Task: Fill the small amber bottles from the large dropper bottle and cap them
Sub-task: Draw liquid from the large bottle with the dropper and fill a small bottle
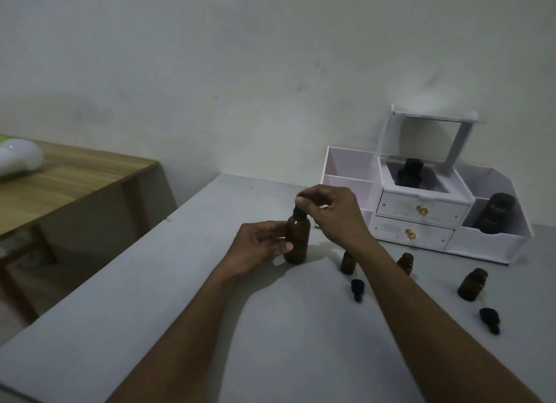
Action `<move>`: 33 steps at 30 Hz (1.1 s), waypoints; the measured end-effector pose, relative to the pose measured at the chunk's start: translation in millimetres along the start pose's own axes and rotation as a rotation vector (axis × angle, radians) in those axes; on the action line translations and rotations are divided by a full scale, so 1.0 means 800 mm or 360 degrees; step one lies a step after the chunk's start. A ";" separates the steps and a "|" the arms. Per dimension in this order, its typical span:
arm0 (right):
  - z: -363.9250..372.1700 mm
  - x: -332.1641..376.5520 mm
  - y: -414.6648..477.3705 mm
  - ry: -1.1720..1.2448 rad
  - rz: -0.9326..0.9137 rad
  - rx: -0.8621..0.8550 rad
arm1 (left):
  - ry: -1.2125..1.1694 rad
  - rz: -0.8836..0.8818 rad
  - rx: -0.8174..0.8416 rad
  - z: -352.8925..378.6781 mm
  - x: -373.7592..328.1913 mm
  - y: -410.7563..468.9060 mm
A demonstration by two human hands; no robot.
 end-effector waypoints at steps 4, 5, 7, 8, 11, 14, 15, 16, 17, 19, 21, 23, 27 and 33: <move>0.001 0.001 -0.001 0.0016 0.0019 -0.0004 | 0.0005 -0.0008 -0.0005 0.000 0.000 0.000; 0.000 0.001 -0.001 0.0015 0.0019 -0.0007 | 0.0005 -0.0010 -0.0005 0.001 0.001 0.000; 0.000 0.001 -0.001 0.0010 0.0021 -0.0019 | 0.0010 -0.0010 -0.0001 0.001 0.000 0.000; 0.000 0.001 0.000 0.0007 0.0027 -0.0025 | 0.0011 -0.0009 0.0002 0.001 0.000 0.000; -0.001 0.002 0.000 -0.0002 0.0044 -0.0050 | -0.0001 -0.0012 0.0008 0.002 0.000 0.000; -0.001 0.003 0.000 -0.0015 0.0053 -0.0083 | -0.0008 -0.0007 0.0005 0.002 -0.001 0.000; -0.002 0.004 -0.001 -0.0024 0.0053 -0.0090 | -0.0012 -0.0004 0.0003 0.003 -0.001 0.000; -0.001 0.005 -0.001 -0.0033 0.0056 -0.0096 | -0.0016 -0.0007 -0.0001 0.003 -0.001 -0.001; -0.001 0.006 -0.001 -0.0041 0.0056 -0.0105 | -0.0019 -0.0007 -0.0003 0.002 -0.001 -0.001; 0.001 0.007 -0.003 -0.0048 0.0049 -0.0127 | -0.0030 0.0000 -0.0002 0.002 -0.001 -0.001; 0.002 0.009 -0.005 -0.0047 0.0046 -0.0131 | -0.0045 -0.0011 -0.0010 0.002 0.000 -0.002; 0.000 0.011 -0.006 -0.0010 0.0050 -0.0122 | -0.0062 -0.0033 -0.0017 0.001 0.002 -0.001; -0.014 0.020 -0.001 0.0139 0.0036 -0.0153 | -0.0021 -0.0011 0.0011 0.001 0.000 -0.001; -0.053 0.046 0.022 0.0173 -0.0049 -0.0233 | 0.0082 -0.0009 -0.0021 0.002 0.001 -0.003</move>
Point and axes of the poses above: each hand's wrist, its own y-axis towards the middle knuckle, its own z-axis out of the palm, x = y × z, the point moved 5 cm from there along y, towards the middle knuckle, and after that the axes turned 14 degrees about -y, right-handed, at the moved point
